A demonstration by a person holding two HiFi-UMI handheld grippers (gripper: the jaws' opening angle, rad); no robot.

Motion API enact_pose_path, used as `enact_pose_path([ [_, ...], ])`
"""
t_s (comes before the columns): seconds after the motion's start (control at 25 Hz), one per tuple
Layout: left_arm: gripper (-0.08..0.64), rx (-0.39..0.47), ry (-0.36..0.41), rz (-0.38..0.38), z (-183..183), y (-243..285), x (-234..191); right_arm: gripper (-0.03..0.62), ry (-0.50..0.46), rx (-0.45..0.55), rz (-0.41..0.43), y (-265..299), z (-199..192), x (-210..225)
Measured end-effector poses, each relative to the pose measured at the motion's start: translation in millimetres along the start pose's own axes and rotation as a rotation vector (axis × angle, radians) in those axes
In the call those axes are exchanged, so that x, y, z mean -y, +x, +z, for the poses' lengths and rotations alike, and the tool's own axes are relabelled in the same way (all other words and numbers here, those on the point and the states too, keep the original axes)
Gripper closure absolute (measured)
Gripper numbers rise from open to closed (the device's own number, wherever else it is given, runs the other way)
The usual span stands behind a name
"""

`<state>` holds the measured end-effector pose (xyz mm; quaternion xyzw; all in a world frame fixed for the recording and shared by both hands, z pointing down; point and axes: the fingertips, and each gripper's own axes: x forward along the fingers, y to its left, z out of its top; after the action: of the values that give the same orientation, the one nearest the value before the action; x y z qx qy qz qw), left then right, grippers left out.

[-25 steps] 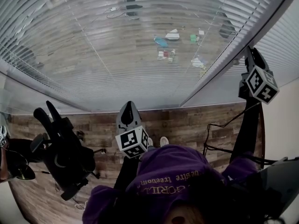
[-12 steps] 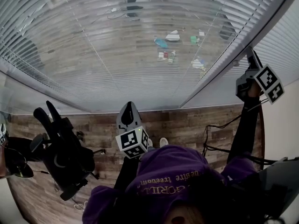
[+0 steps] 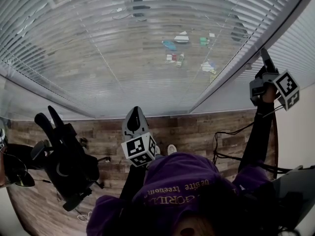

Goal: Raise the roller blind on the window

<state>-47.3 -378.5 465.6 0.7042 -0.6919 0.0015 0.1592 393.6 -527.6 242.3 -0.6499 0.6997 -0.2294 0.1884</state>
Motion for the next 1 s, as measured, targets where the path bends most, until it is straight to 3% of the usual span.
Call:
enact_pose_path([
  [0.28,0.558,-0.004,0.003,-0.003,0.3,0.2,-2.6,0.466,-0.556,0.042,-0.029,-3.3,5.4,-16.9],
  [0.44,0.558,-0.002,0.001,-0.003,-1.0,-0.2,-3.0,0.466,-0.757,-0.051,-0.049,1.8,-6.6,-14.0],
  [0.64,0.558,-0.002,0.003,-0.003,-1.5,-0.3,-1.3,0.468,-0.965,-0.073,-0.098,1.6,-10.7,-11.0],
  [0.8,0.558,-0.005,0.007,-0.001,-2.3,-0.4,-1.7,0.468,-0.967,-0.095,-0.114,1.0,-11.6,-7.7],
  [0.88,0.558,-0.003,0.009,-0.001,-2.1,-0.8,-1.0,0.468,-0.897,-0.104,-0.116,1.3,-11.2,-6.1],
  [1.0,0.558,0.000,0.012,-0.004,-2.6,-1.9,0.9,0.468,-0.718,-0.101,-0.107,-1.0,-7.9,-5.0],
])
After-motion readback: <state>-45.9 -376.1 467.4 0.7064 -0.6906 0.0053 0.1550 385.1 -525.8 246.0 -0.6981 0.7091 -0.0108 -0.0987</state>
